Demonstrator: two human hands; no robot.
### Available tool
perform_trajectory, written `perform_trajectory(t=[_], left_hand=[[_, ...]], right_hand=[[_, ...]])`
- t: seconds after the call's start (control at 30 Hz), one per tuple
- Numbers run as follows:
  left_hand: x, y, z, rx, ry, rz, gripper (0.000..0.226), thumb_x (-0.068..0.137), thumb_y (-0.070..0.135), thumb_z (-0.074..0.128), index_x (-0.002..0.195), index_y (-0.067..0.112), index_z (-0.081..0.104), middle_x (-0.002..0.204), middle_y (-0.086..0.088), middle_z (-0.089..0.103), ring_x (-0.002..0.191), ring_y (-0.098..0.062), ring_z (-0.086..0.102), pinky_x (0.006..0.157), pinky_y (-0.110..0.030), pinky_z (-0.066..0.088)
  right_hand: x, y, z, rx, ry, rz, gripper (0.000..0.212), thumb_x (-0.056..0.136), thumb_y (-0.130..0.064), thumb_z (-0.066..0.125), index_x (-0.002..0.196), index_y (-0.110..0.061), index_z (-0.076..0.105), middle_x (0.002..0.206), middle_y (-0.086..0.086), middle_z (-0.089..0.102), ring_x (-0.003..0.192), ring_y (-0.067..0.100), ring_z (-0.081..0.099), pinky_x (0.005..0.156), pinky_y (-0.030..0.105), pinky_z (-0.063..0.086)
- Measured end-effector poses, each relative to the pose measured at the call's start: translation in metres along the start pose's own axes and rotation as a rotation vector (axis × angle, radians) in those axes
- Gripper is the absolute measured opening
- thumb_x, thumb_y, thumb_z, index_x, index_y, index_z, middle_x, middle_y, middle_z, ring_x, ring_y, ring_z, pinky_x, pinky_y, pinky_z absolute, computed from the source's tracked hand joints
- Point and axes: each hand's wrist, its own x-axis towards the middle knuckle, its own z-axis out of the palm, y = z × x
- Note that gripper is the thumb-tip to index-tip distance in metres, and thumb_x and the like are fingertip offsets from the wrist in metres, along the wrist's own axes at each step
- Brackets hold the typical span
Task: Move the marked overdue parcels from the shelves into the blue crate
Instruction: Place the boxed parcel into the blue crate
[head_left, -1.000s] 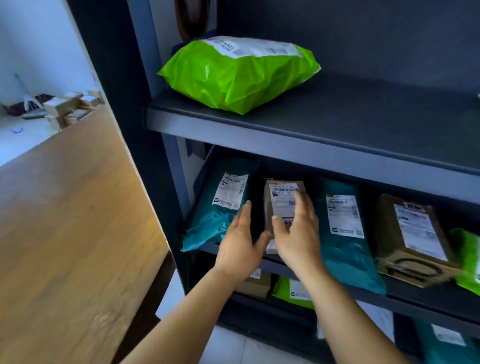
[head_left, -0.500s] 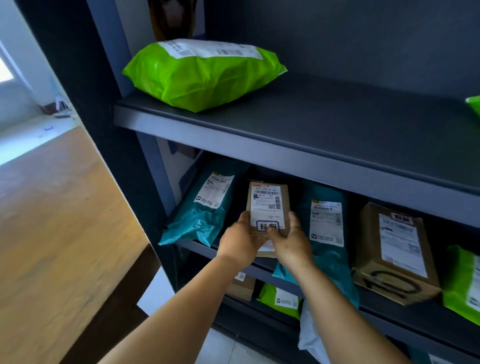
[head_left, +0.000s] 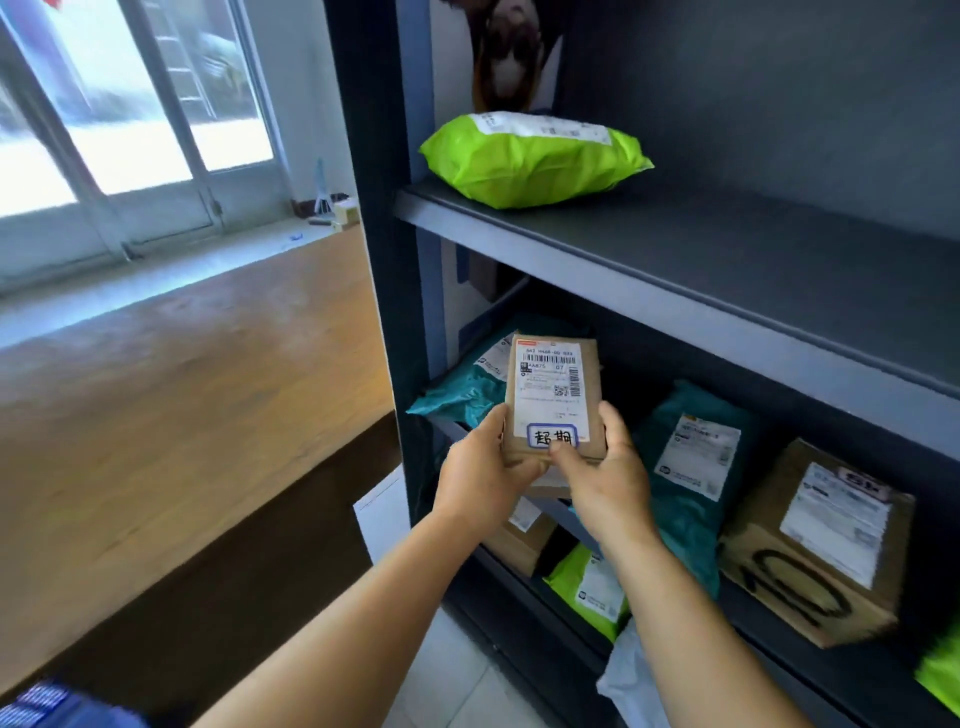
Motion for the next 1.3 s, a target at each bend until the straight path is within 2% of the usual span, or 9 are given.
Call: perform_trajectory(t=[0.17, 0.3, 0.53, 0.67, 0.83, 0.93, 1.07, 1.17, 1.3], left_hand=[[-0.046, -0.002, -0.036, -0.028, 0.089, -0.013, 0.057, 0.08, 0.02, 0.073, 0.128, 0.038, 0.049, 0.096, 0.024, 0.067, 0.085, 0.012, 0.062, 0.076, -0.018, 0.054], [-0.088, -0.012, -0.068, -0.051, 0.165, -0.031, 0.063, 0.08, 0.022, 0.073, 0.134, 0.04, 0.045, 0.097, 0.025, 0.068, 0.085, 0.012, 0.063, 0.077, -0.019, 0.055], [-0.195, -0.037, -0.142, -0.017, 0.314, -0.041, 0.059, 0.082, 0.021, 0.073, 0.131, 0.038, 0.045, 0.095, 0.027, 0.062, 0.081, 0.02, 0.057, 0.064, -0.001, 0.045], [-0.268, -0.062, -0.184, 0.024, 0.404, -0.08, 0.068, 0.081, 0.026, 0.073, 0.14, 0.031, 0.04, 0.111, 0.022, 0.063, 0.093, 0.011, 0.059, 0.078, -0.007, 0.048], [-0.347, -0.102, -0.23, 0.05, 0.507, -0.153, 0.068, 0.078, 0.031, 0.075, 0.138, 0.034, 0.042, 0.112, 0.019, 0.066, 0.097, 0.005, 0.062, 0.091, -0.03, 0.054], [-0.392, -0.123, -0.258, 0.064, 0.574, -0.21, 0.071, 0.078, 0.031, 0.075, 0.14, 0.031, 0.04, 0.113, 0.016, 0.066, 0.096, 0.004, 0.062, 0.087, -0.025, 0.054], [-0.444, -0.145, -0.287, 0.058, 0.652, -0.258, 0.064, 0.08, 0.026, 0.074, 0.136, 0.033, 0.044, 0.114, 0.016, 0.065, 0.092, 0.006, 0.06, 0.069, -0.005, 0.046], [-0.47, -0.164, -0.305, 0.036, 0.693, -0.297, 0.06, 0.08, 0.025, 0.073, 0.133, 0.034, 0.046, 0.111, 0.018, 0.065, 0.091, 0.008, 0.06, 0.067, -0.002, 0.043], [-0.489, -0.192, -0.327, 0.001, 0.744, -0.362, 0.056, 0.081, 0.025, 0.073, 0.13, 0.035, 0.048, 0.107, 0.019, 0.064, 0.089, 0.008, 0.06, 0.068, -0.006, 0.047]], right_hand=[[-0.04, -0.017, 0.016, 0.003, -0.067, -0.09, 0.072, 0.087, -0.032, 0.065, 0.147, -0.035, 0.026, 0.129, -0.009, 0.059, 0.11, 0.013, 0.058, 0.093, 0.036, 0.049], [-0.082, -0.035, 0.033, 0.006, -0.131, -0.162, 0.068, 0.088, -0.031, 0.065, 0.145, -0.035, 0.029, 0.126, -0.011, 0.059, 0.109, 0.011, 0.056, 0.084, 0.029, 0.047], [-0.186, -0.061, 0.087, 0.072, -0.278, -0.261, 0.068, 0.087, -0.025, 0.066, 0.145, -0.032, 0.031, 0.127, -0.009, 0.058, 0.109, 0.008, 0.057, 0.081, 0.021, 0.045], [-0.257, -0.068, 0.124, 0.063, -0.365, -0.301, 0.073, 0.087, -0.029, 0.066, 0.148, -0.031, 0.026, 0.135, -0.007, 0.053, 0.118, 0.011, 0.054, 0.097, 0.034, 0.048], [-0.339, -0.074, 0.168, 0.069, -0.487, -0.322, 0.074, 0.087, -0.028, 0.066, 0.148, -0.032, 0.024, 0.14, -0.005, 0.048, 0.12, 0.01, 0.05, 0.094, 0.026, 0.044], [-0.384, -0.078, 0.195, 0.052, -0.585, -0.353, 0.073, 0.089, -0.027, 0.064, 0.149, -0.03, 0.022, 0.141, -0.006, 0.046, 0.114, 0.005, 0.048, 0.081, 0.014, 0.039], [-0.433, -0.081, 0.233, 0.035, -0.695, -0.369, 0.074, 0.089, -0.028, 0.064, 0.149, -0.031, 0.022, 0.141, -0.004, 0.047, 0.12, 0.012, 0.051, 0.095, 0.029, 0.047], [-0.458, -0.082, 0.26, 0.025, -0.757, -0.364, 0.073, 0.088, -0.026, 0.065, 0.148, -0.031, 0.024, 0.138, -0.005, 0.049, 0.119, 0.012, 0.052, 0.099, 0.033, 0.047], [-0.478, -0.083, 0.299, 0.018, -0.862, -0.368, 0.071, 0.089, -0.021, 0.064, 0.148, -0.028, 0.026, 0.134, -0.009, 0.052, 0.115, 0.007, 0.053, 0.092, 0.022, 0.046]])
